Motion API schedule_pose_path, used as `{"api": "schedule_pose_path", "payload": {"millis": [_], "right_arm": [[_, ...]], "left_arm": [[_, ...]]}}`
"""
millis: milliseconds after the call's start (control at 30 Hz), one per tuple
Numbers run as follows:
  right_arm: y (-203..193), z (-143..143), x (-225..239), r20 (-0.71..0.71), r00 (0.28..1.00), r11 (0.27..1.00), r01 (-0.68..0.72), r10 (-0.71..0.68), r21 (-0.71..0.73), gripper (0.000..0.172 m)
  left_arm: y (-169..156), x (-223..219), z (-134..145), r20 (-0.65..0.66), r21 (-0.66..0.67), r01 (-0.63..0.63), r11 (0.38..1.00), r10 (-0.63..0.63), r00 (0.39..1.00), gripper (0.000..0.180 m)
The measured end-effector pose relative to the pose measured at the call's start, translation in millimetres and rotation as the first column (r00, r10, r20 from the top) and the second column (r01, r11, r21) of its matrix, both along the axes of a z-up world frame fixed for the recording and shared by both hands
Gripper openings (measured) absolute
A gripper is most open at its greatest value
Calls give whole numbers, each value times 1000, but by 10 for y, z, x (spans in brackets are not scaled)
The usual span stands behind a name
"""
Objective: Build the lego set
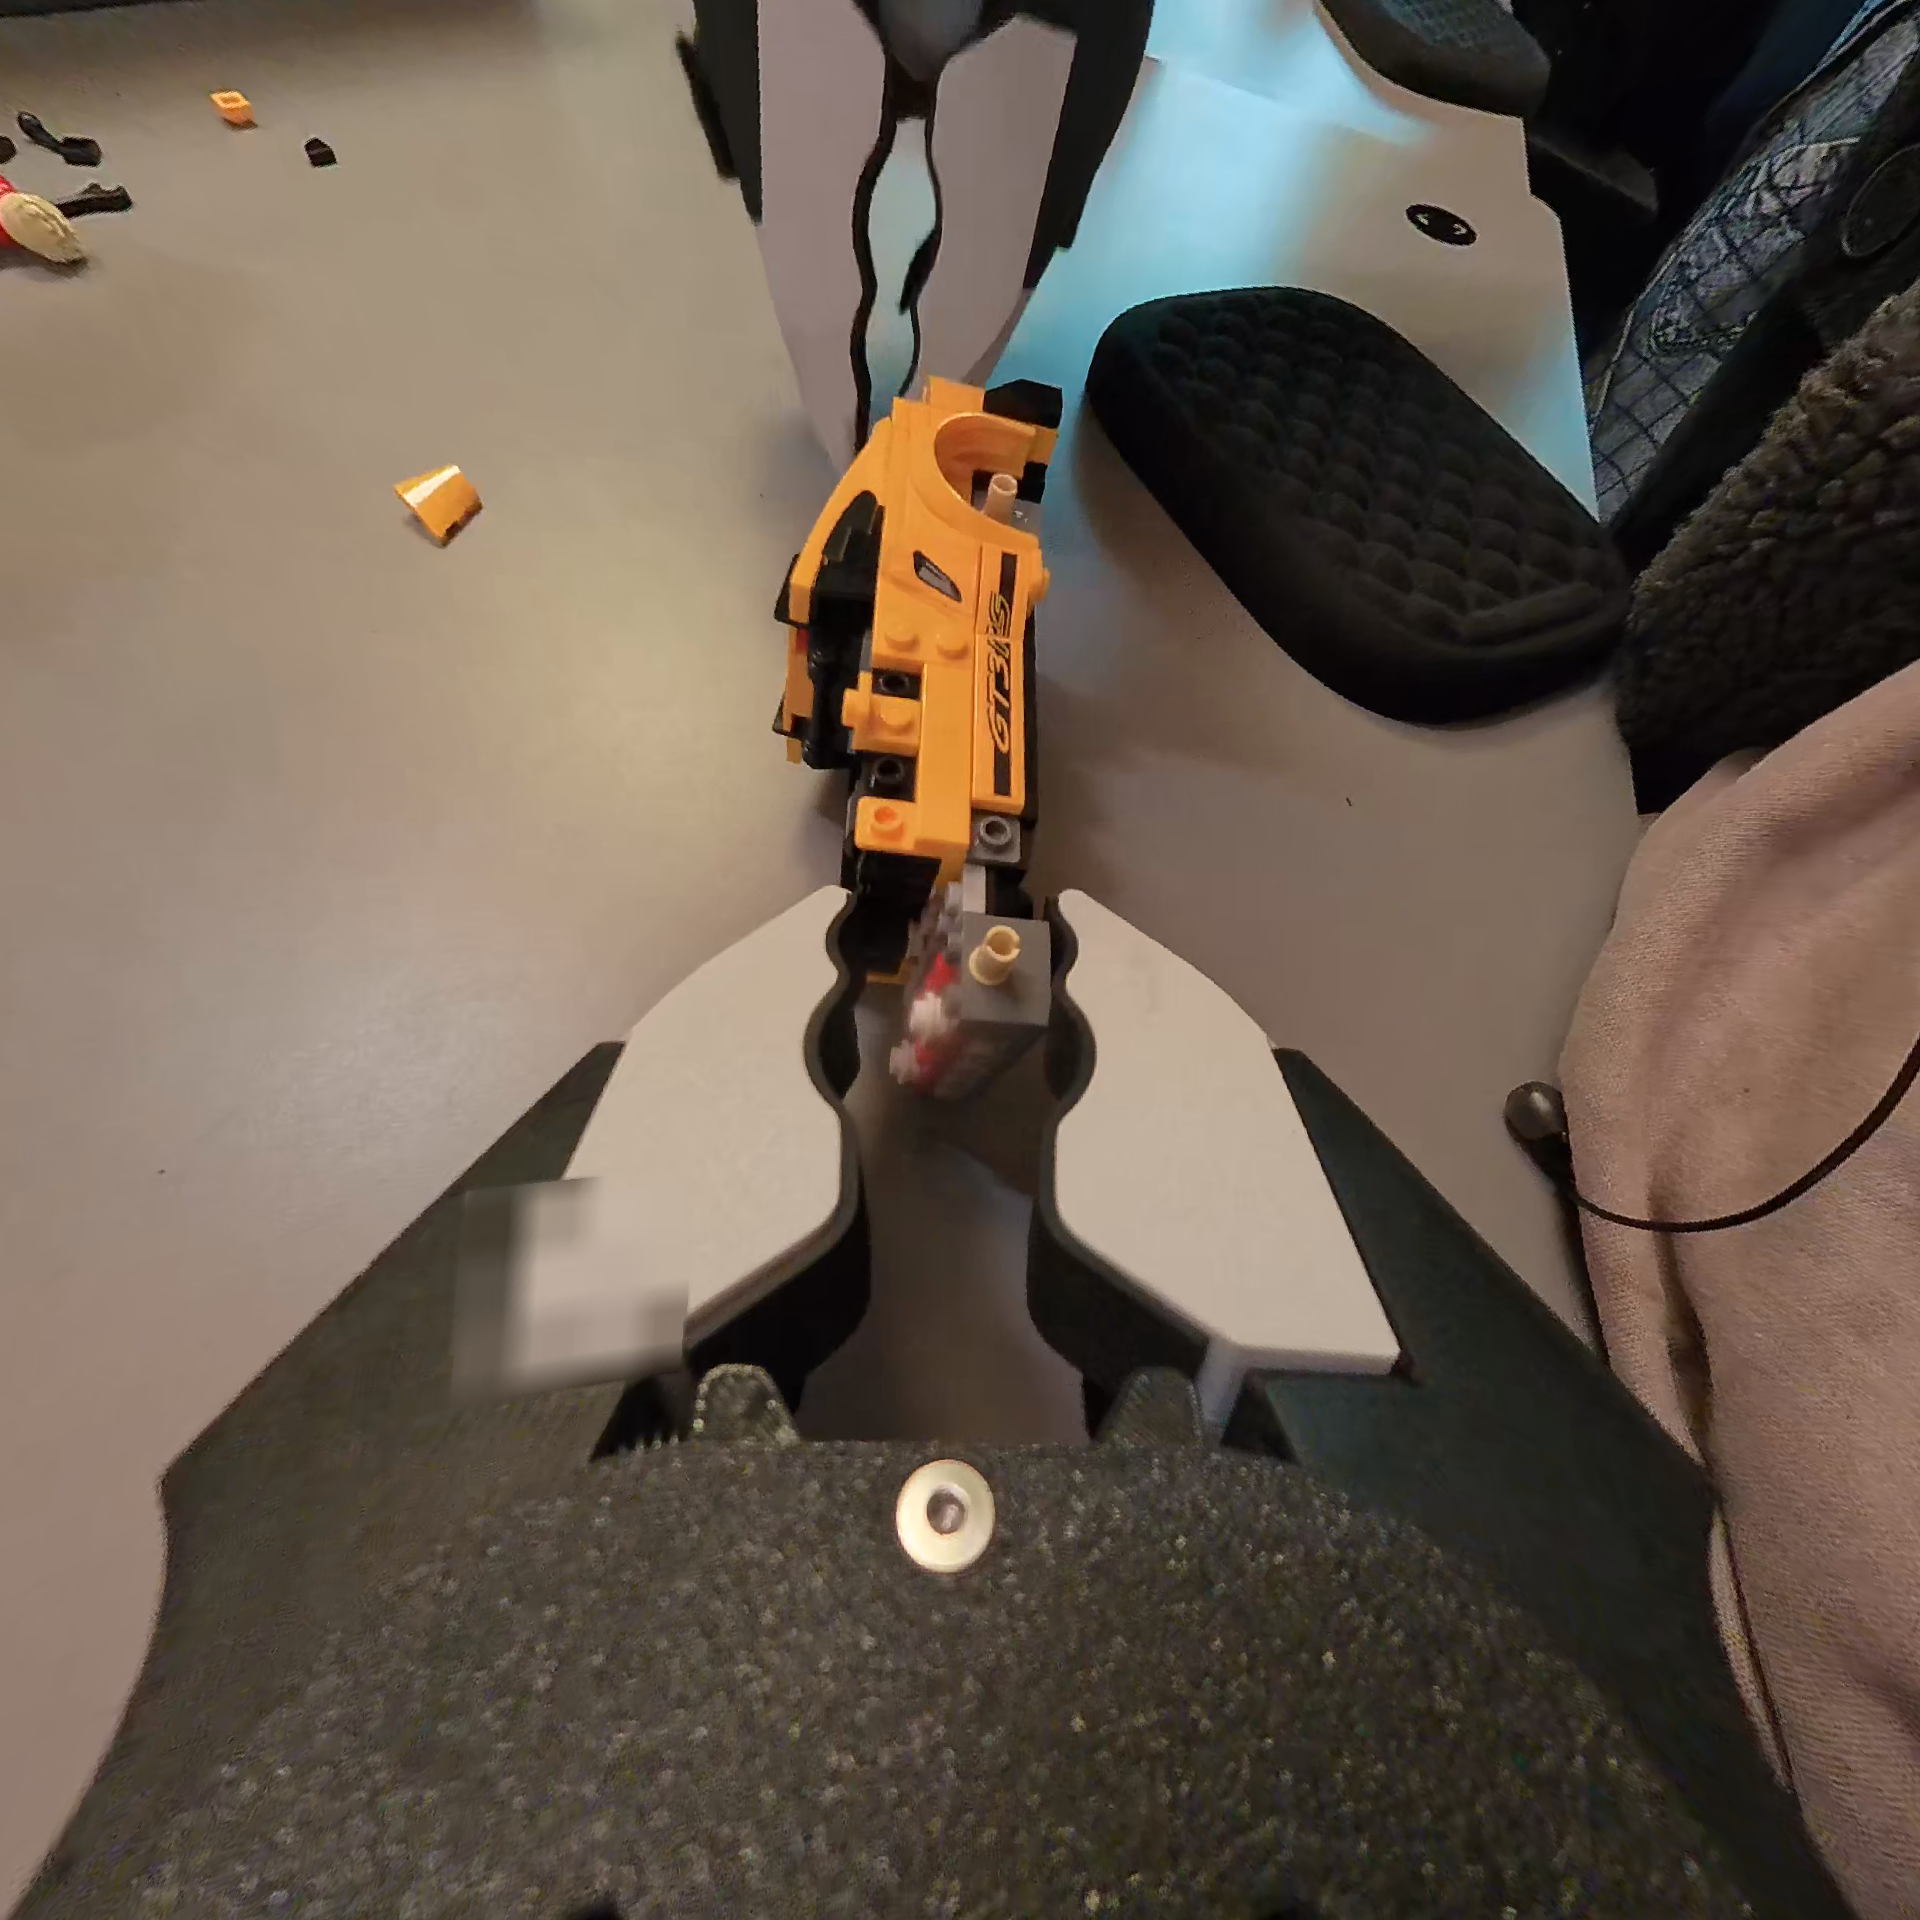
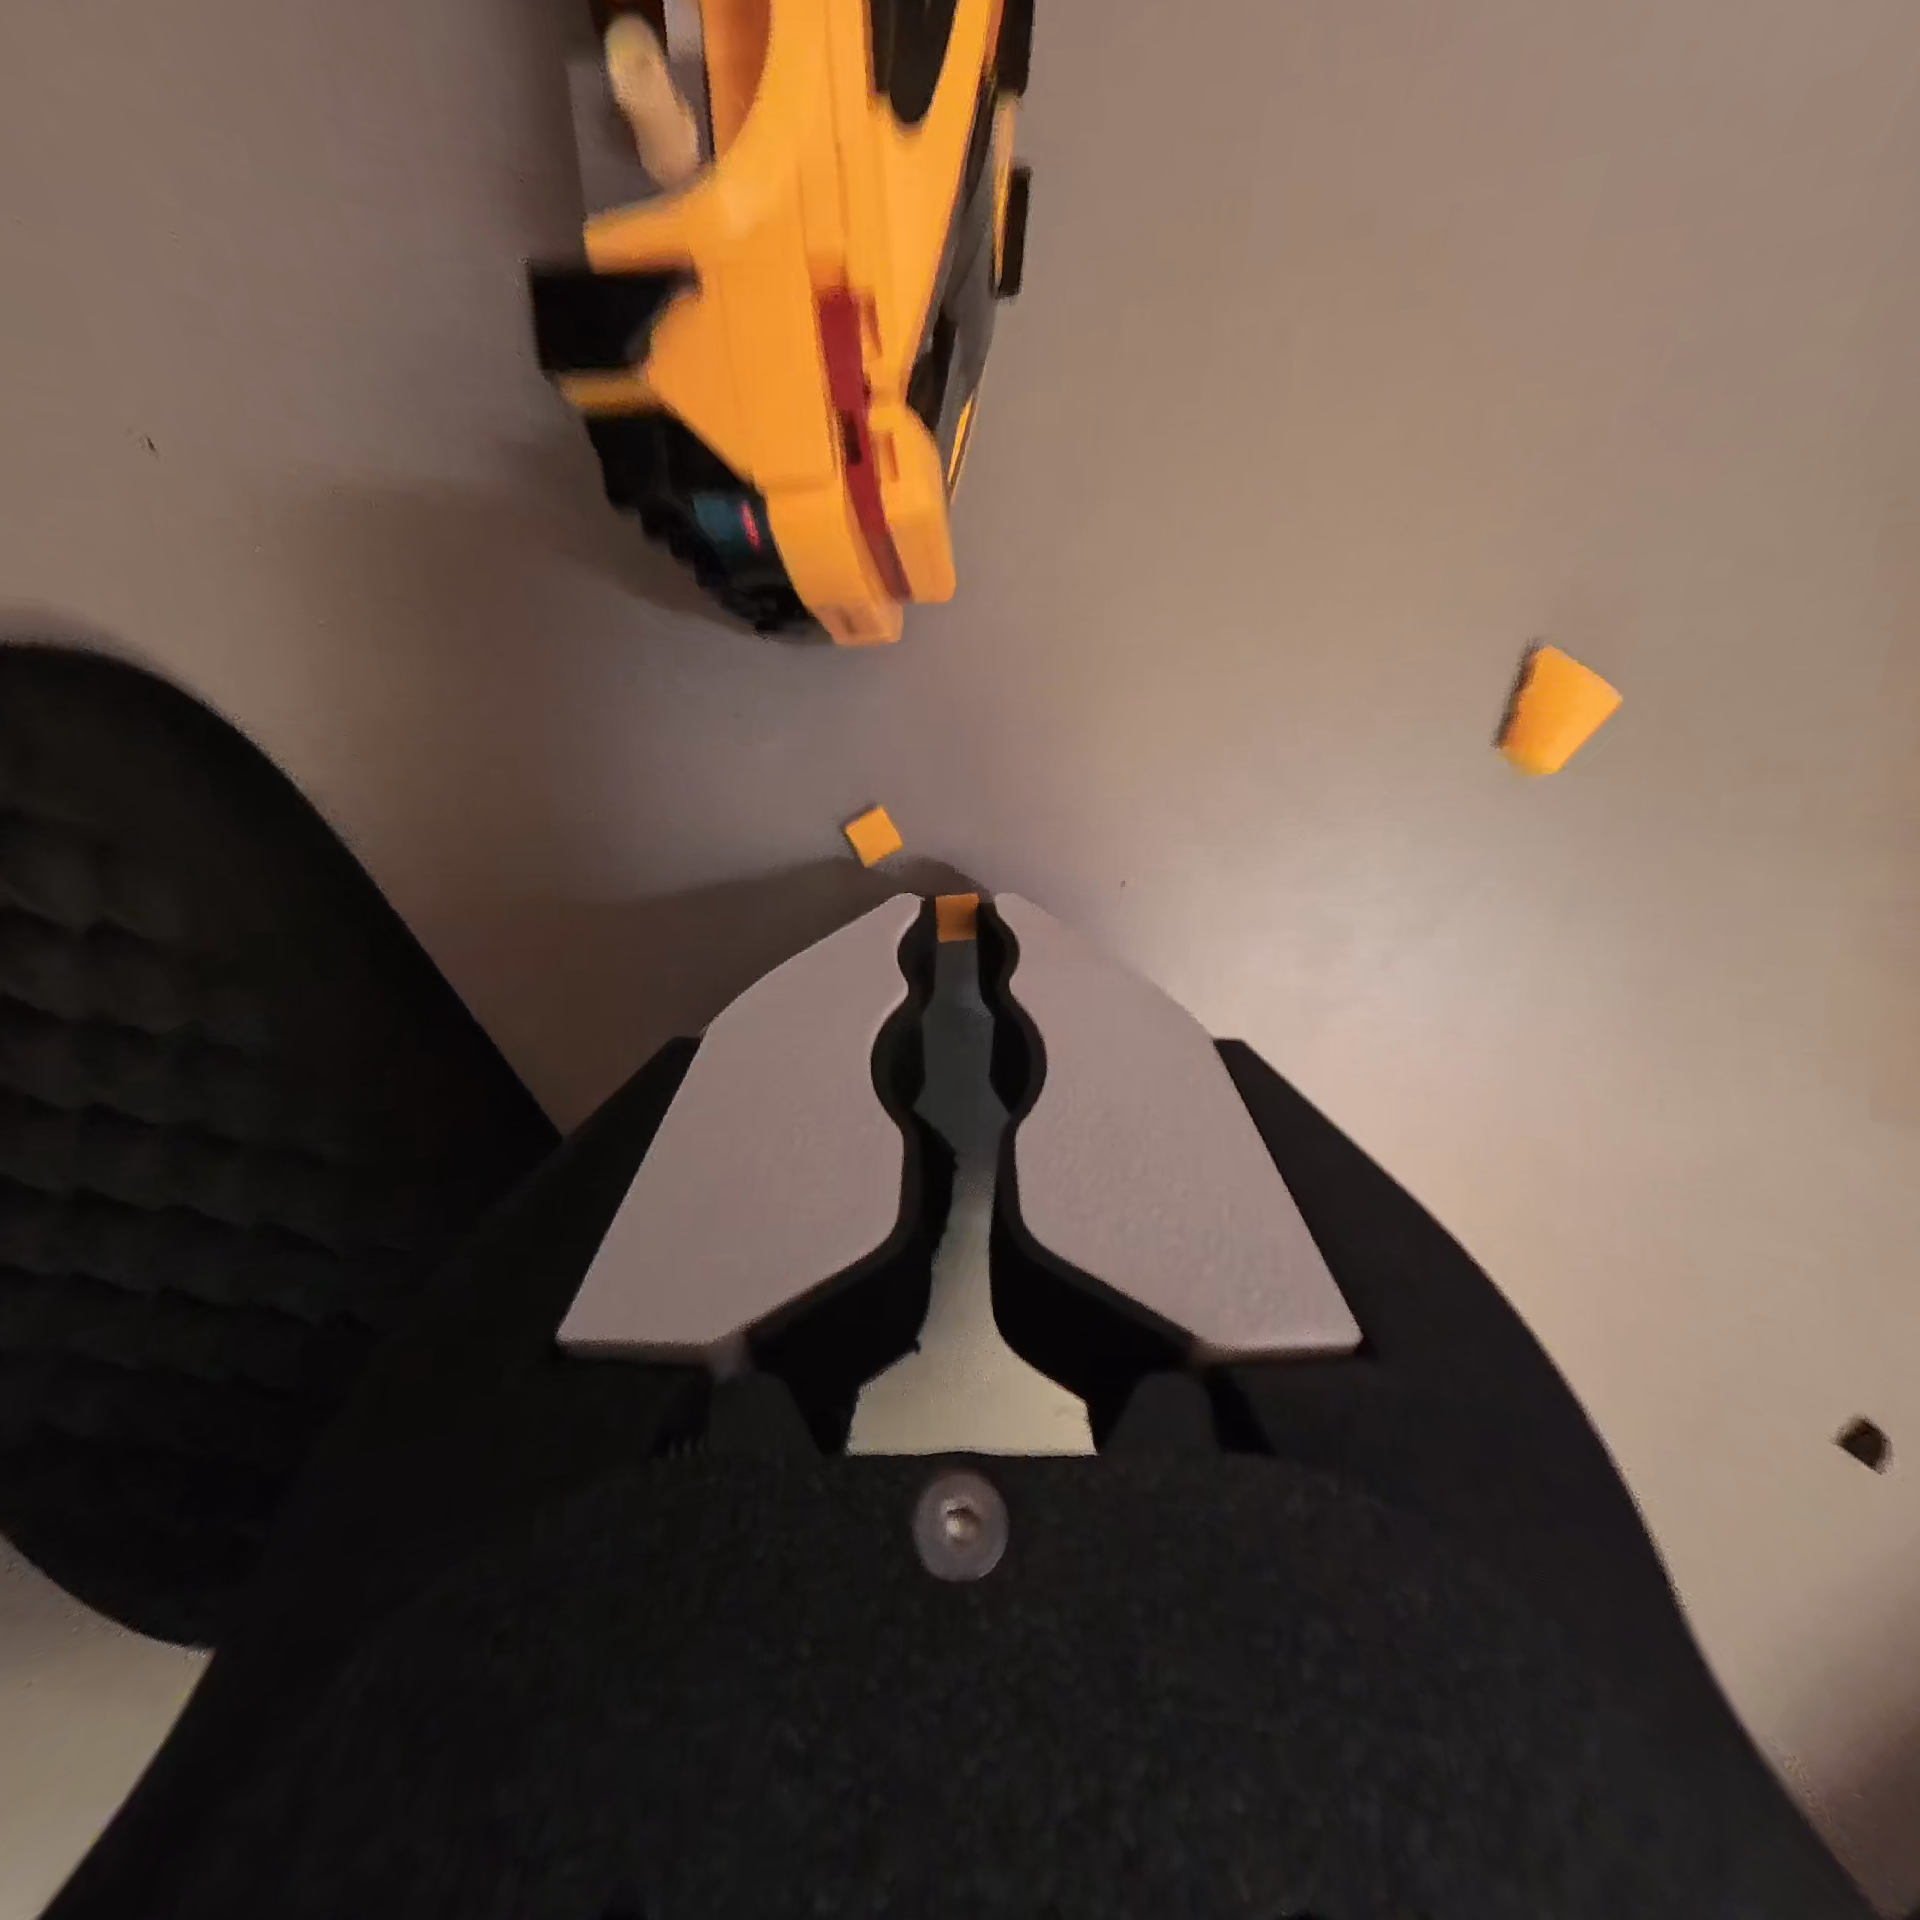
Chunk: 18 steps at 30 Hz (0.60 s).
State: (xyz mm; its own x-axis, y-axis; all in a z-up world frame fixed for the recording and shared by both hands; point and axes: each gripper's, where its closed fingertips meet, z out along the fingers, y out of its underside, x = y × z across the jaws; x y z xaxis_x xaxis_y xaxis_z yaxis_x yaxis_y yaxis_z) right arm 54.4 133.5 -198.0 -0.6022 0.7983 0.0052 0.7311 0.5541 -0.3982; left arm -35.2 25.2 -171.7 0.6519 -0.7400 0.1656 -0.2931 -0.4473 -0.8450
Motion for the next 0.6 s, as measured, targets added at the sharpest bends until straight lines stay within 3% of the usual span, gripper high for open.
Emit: {"api": "schedule_pose_path", "payload": {"millis": [133, 200, 367, 600], "right_arm": [[-197, 655, -362, -186, 979, 995, 73, -84, -67, 7], [-370, 872, -530, -214, 972, 993, 77, -95, -91, 7], [-769, 846, -792, -131, 988, 991, 63, -78, -115, 7], [-857, 674, -909, -27, 997, 995, 70, -72, -78, 7]], "left_arm": [[-7, -2, -1, -10, 7, -4, 1000, 4, 1000, 26], [-11, -1, -9, -17, 6, -3, 1000, 3, 1000, 19], [-23, 1, -14, -53, 30, -7, 1000, 9, 999, 19], [-45, 0, -17, -79, 40, -9, 999, 12, 997, 19]]}}
